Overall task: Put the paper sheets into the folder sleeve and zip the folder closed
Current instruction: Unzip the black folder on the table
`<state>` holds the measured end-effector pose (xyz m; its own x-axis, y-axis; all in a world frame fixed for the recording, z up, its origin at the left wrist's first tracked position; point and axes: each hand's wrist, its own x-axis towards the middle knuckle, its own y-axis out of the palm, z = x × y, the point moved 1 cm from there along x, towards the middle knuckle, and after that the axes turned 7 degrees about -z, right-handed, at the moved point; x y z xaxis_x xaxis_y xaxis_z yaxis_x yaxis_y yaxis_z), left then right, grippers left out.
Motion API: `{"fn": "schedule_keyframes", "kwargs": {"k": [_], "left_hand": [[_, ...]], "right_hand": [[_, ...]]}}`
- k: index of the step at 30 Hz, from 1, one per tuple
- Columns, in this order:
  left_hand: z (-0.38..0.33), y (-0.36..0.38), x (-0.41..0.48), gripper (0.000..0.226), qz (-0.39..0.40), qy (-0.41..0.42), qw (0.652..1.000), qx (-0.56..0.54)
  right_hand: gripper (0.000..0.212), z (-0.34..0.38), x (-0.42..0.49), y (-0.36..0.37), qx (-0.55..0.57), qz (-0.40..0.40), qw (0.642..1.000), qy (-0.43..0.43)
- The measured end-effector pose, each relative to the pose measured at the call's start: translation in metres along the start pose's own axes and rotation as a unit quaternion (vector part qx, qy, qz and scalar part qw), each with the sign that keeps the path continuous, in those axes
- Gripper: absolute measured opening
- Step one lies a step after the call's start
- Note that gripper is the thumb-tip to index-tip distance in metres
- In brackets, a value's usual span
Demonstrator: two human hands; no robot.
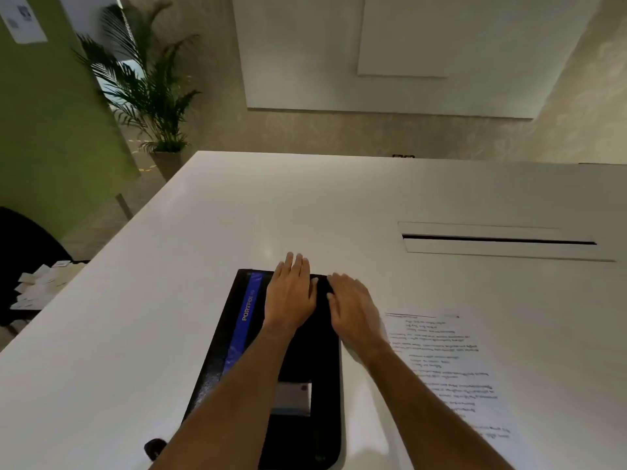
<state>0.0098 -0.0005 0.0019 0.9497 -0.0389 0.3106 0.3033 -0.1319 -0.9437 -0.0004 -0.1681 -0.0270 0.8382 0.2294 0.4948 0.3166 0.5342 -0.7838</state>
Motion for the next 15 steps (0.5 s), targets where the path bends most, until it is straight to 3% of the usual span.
{"fn": "schedule_keyframes", "kwargs": {"k": [5, 8, 10, 13, 15], "left_hand": [[0.037, -0.002, -0.016, 0.035, -0.029, -0.078, 0.995, -0.045], [0.065, 0.001, -0.035, 0.020, -0.073, -0.091, 0.992, -0.042], [0.078, 0.005, -0.046, 0.027, -0.068, -0.114, 0.989, -0.058], [0.085, 0.014, -0.058, 0.054, -0.067, -0.112, 0.988, -0.086], [0.088, 0.020, -0.062, 0.055, -0.081, -0.105, 0.987, -0.094]], "right_hand": [[0.034, 0.006, -0.013, 0.017, -0.003, 0.092, 0.994, -0.059], [0.032, 0.003, -0.014, 0.027, -0.001, 0.077, 0.995, -0.064], [0.031, 0.001, -0.015, 0.031, 0.000, 0.061, 0.996, -0.063], [0.024, 0.002, -0.005, 0.035, -0.014, 0.050, 0.995, -0.084], [0.021, 0.008, 0.012, 0.037, -0.037, 0.060, 0.993, -0.099]]}}
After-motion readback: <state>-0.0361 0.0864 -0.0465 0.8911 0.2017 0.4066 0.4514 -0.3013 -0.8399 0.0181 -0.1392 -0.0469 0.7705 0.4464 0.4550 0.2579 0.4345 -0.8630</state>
